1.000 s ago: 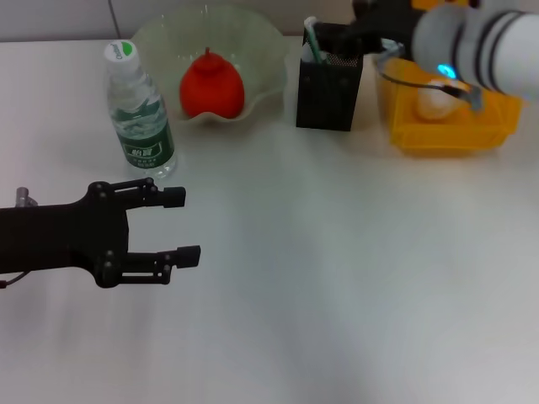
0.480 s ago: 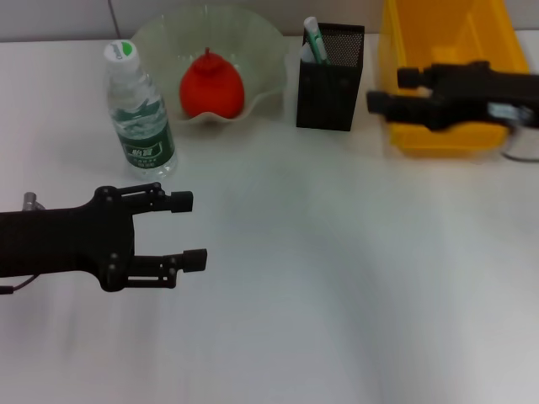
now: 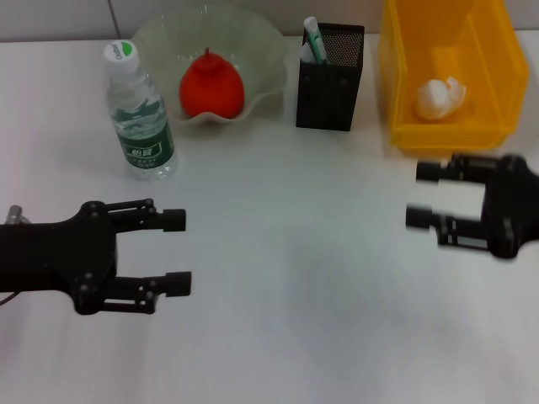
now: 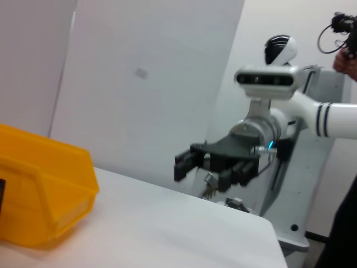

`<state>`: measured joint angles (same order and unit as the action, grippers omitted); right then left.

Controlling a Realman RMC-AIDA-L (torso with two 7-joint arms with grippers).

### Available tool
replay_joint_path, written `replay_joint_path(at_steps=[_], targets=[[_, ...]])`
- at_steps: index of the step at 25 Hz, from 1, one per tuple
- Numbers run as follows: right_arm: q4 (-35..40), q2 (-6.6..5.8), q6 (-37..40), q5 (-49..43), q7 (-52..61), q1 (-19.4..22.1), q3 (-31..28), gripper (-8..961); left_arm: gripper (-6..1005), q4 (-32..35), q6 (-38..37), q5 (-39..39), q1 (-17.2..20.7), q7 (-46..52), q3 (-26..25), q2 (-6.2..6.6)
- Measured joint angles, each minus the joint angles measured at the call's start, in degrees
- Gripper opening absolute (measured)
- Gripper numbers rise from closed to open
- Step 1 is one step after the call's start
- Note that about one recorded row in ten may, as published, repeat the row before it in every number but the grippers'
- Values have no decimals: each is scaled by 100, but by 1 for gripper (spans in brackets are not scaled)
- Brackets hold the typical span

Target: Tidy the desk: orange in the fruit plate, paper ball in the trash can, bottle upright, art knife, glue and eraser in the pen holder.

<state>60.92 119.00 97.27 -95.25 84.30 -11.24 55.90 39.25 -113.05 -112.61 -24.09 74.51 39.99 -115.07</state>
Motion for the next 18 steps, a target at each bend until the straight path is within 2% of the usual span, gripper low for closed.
replay_joint_path(at_steps=[2, 3, 6, 11, 14, 18], targets=[[-211, -6, 184, -158, -255, 3, -96, 668, 815, -43, -29, 1, -4, 1, 7, 36], [-279, -7, 246, -233, -335, -4, -124, 670, 815, -102, -47, 0, -11, 12, 3, 101], [-388, -7, 320, -444, -468, -61, -135, 673, 815, -126, -46, -15, -25, 46, 5, 135], [-515, 22, 262, -765, -599, -218, -97, 679, 815, -121, -15, -54, -66, 120, 23, 185], [-732, 18, 176, -852, -656, -351, -107, 683, 815, -127, 3, -101, -122, 222, 17, 303], [-848, 17, 78, -881, -728, -436, -85, 723, 815, -118, 3, -111, -133, 278, -12, 358]])
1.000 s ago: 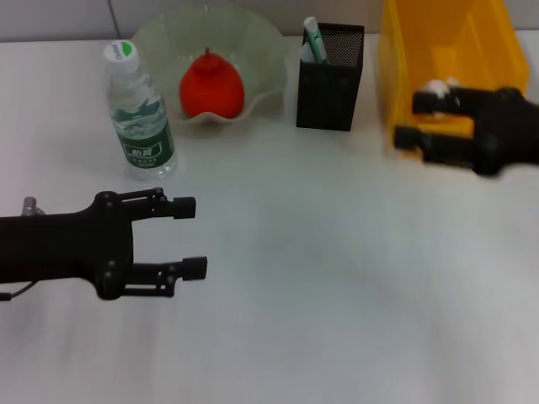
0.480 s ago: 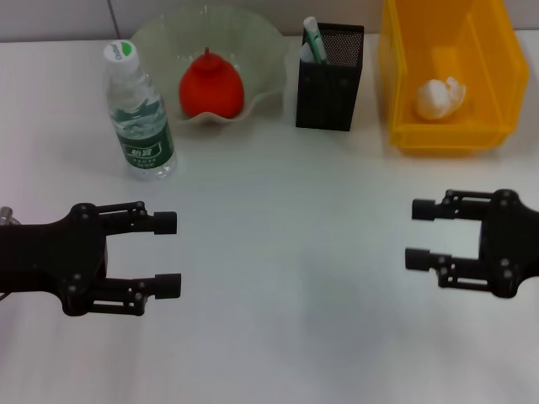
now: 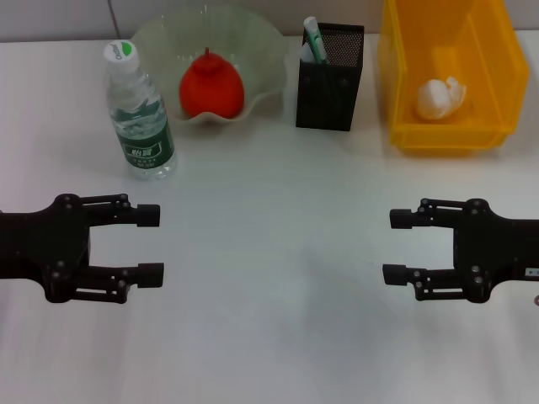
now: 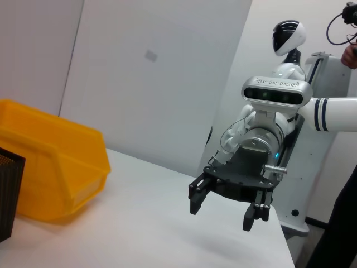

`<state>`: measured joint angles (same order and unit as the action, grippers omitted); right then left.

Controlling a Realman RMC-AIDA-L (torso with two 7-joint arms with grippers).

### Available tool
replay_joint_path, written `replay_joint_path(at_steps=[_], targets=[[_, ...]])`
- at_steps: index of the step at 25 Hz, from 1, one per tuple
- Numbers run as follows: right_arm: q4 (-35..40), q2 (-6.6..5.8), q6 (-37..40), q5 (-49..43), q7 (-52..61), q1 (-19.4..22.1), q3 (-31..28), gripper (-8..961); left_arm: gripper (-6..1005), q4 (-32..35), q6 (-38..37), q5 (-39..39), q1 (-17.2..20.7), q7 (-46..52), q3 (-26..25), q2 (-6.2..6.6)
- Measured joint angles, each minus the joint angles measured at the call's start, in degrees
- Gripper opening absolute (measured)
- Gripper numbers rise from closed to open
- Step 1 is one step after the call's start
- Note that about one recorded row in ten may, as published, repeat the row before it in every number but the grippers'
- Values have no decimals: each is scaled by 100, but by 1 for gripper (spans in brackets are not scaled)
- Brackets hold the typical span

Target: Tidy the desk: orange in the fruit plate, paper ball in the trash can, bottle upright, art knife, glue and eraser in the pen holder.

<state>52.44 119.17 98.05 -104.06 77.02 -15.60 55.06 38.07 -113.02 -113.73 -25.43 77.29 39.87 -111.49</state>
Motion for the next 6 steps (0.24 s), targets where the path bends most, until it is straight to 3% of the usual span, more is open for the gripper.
replay_joint_path(at_steps=[6], targets=[[-36, 9, -132, -62, -49, -27, 0, 758, 815, -6, 40, -16, 0, 6, -2, 8]])
